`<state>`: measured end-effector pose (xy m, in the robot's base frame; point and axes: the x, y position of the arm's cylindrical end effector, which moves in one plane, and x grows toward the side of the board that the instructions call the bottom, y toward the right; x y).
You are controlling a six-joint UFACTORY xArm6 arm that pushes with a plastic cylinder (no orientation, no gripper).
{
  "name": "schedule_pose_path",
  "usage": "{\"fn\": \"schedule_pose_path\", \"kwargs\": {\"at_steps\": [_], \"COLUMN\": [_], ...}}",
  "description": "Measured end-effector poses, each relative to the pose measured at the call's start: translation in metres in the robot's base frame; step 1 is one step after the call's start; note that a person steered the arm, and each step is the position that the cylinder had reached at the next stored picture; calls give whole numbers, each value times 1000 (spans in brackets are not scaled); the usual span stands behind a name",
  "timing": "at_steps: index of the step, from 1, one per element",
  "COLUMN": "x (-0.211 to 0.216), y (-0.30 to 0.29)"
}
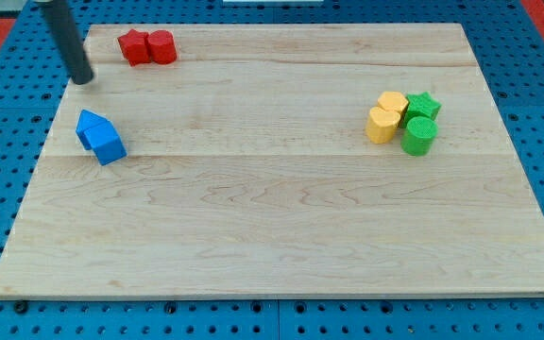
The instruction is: Push the red star along with the red circle to the center of the board
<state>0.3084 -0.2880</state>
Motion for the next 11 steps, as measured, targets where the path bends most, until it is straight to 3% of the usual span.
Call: {"fn": "schedule_pose_path", "kwargs": {"at_steps": [3, 5, 6, 9, 11], "x": [-62, -73, -105, -67, -47], "y": [-17, -17, 8, 98, 231]}}
